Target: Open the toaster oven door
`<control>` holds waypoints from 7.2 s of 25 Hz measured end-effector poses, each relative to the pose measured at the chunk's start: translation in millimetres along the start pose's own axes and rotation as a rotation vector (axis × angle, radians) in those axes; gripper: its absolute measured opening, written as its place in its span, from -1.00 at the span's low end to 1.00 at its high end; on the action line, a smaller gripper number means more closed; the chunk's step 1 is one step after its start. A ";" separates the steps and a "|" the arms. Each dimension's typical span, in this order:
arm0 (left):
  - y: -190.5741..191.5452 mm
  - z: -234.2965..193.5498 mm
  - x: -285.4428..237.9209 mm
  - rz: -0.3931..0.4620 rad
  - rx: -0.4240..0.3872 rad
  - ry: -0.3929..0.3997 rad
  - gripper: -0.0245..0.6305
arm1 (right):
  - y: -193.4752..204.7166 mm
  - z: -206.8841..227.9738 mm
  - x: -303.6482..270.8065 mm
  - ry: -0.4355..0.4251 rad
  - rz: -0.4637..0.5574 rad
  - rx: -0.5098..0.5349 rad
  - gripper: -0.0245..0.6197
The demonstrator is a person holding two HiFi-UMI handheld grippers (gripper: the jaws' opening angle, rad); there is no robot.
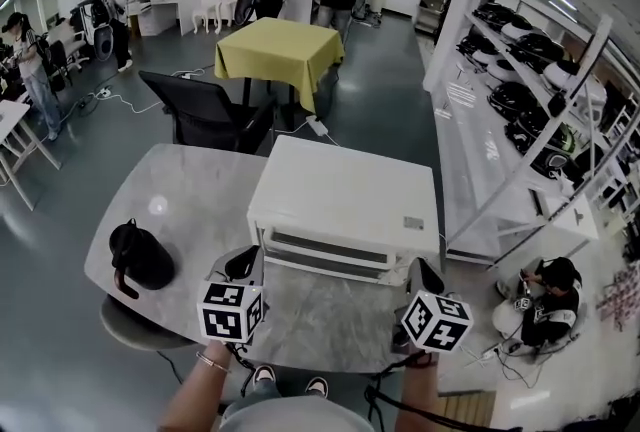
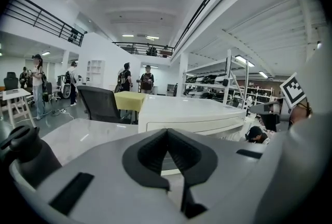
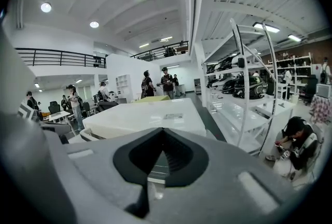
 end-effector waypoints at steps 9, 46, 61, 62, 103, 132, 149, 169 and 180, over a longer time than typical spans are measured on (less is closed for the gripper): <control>-5.0 -1.0 -5.5 0.023 0.018 0.026 -0.91 | 2.7 -2.9 4.8 0.033 -0.007 0.026 -0.91; -14.9 -1.9 -59.8 -0.177 0.009 0.008 -0.52 | 20.3 38.3 30.9 0.140 -0.033 -0.027 -0.91; -13.6 -4.5 -70.8 -0.246 0.051 -0.001 -0.58 | 34.4 41.2 25.6 0.132 -0.045 -0.062 -0.91; -13.3 -4.6 -70.7 -0.243 0.057 -0.001 -0.58 | 35.3 41.1 25.3 0.131 -0.047 -0.062 -0.91; 6.9 -0.4 -36.5 -0.218 0.087 -0.026 -0.62 | 34.6 39.7 32.6 0.070 -0.079 -0.008 -0.91; 46.8 3.3 3.1 -0.249 0.146 -0.050 -0.69 | 28.5 30.3 29.8 -0.013 -0.099 0.062 -0.91; 70.6 3.2 20.4 -0.267 0.176 -0.043 -0.70 | 30.2 20.8 24.9 -0.068 -0.123 0.098 -0.91; 99.4 3.3 34.9 -0.336 0.192 -0.018 -0.70 | 36.9 8.6 13.4 -0.104 -0.161 0.124 -0.91; 115.9 5.4 43.5 -0.354 0.198 -0.025 -0.70 | 43.1 9.3 12.2 -0.116 -0.199 0.146 -0.91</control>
Point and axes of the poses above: the fingertips, and each gripper's own axes: x backward along the fingers, z to its right, y out of its underside, the point moved 8 cm from there along x, backward along the fingers, and after that the axes turned 3 degrees about z, right-handed, at the moved point
